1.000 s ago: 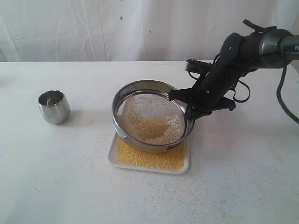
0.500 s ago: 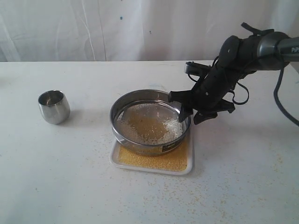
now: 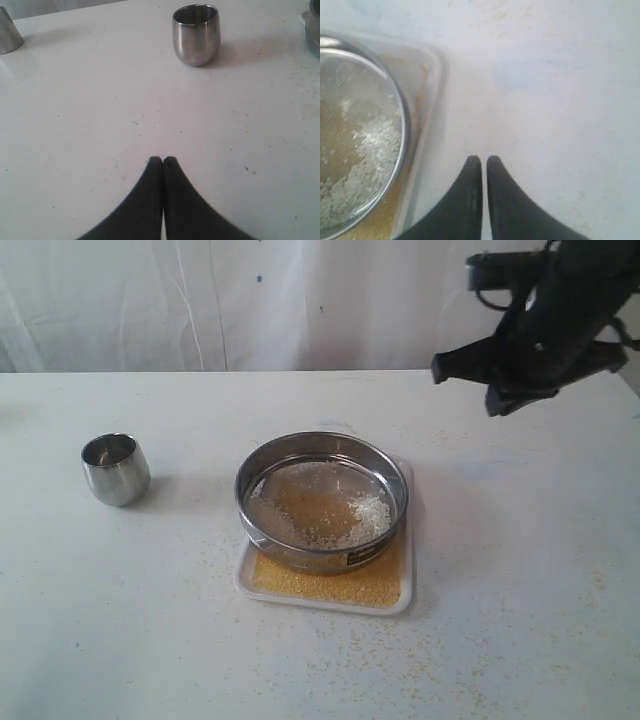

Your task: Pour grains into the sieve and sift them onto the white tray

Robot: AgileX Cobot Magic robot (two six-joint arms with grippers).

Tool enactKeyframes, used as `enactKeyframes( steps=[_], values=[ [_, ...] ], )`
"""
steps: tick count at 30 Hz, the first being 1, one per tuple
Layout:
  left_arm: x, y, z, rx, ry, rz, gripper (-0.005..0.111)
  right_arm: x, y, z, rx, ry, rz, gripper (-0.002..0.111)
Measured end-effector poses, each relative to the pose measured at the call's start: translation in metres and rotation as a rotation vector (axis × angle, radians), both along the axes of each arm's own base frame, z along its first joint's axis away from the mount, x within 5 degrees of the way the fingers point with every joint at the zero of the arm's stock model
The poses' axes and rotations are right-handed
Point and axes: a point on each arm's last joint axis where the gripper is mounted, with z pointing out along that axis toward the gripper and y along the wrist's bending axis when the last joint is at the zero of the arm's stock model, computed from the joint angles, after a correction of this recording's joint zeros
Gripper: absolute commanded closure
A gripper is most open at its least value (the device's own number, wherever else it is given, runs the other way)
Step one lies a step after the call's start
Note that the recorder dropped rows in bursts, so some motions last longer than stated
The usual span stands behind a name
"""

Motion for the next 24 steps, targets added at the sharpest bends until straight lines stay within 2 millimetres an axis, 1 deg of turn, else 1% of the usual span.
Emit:
enactKeyframes(
  steps=[2, 5, 8, 12, 14, 16, 19, 24],
  values=[
    [0.000, 0.000, 0.000, 0.000, 0.000, 0.000, 0.107, -0.018, -0.009, 0.007, 0.015, -0.087, -0.050, 0.108],
    [0.000, 0.000, 0.000, 0.000, 0.000, 0.000, 0.107, -0.055, -0.022, 0.019, 0.065, -0.271, -0.073, 0.108],
    [0.000, 0.000, 0.000, 0.000, 0.000, 0.000, 0.107, -0.097, -0.033, 0.022, 0.074, -0.450, -0.029, 0.108],
    [0.000, 0.000, 0.000, 0.000, 0.000, 0.000, 0.107, -0.149, -0.047, 0.031, 0.003, -0.647, 0.062, 0.108],
    [0.000, 0.000, 0.000, 0.000, 0.000, 0.000, 0.107, -0.172, -0.055, 0.036, -0.028, -0.698, 0.066, 0.108],
    [0.000, 0.000, 0.000, 0.000, 0.000, 0.000, 0.107, -0.191, -0.063, 0.038, -0.050, -0.707, 0.036, 0.108],
    [0.000, 0.000, 0.000, 0.000, 0.000, 0.000, 0.107, -0.216, -0.075, 0.040, -0.064, -0.693, -0.035, 0.108],
    [0.000, 0.000, 0.000, 0.000, 0.000, 0.000, 0.107, -0.250, -0.089, 0.047, -0.066, -0.725, -0.111, 0.108]
  ],
)
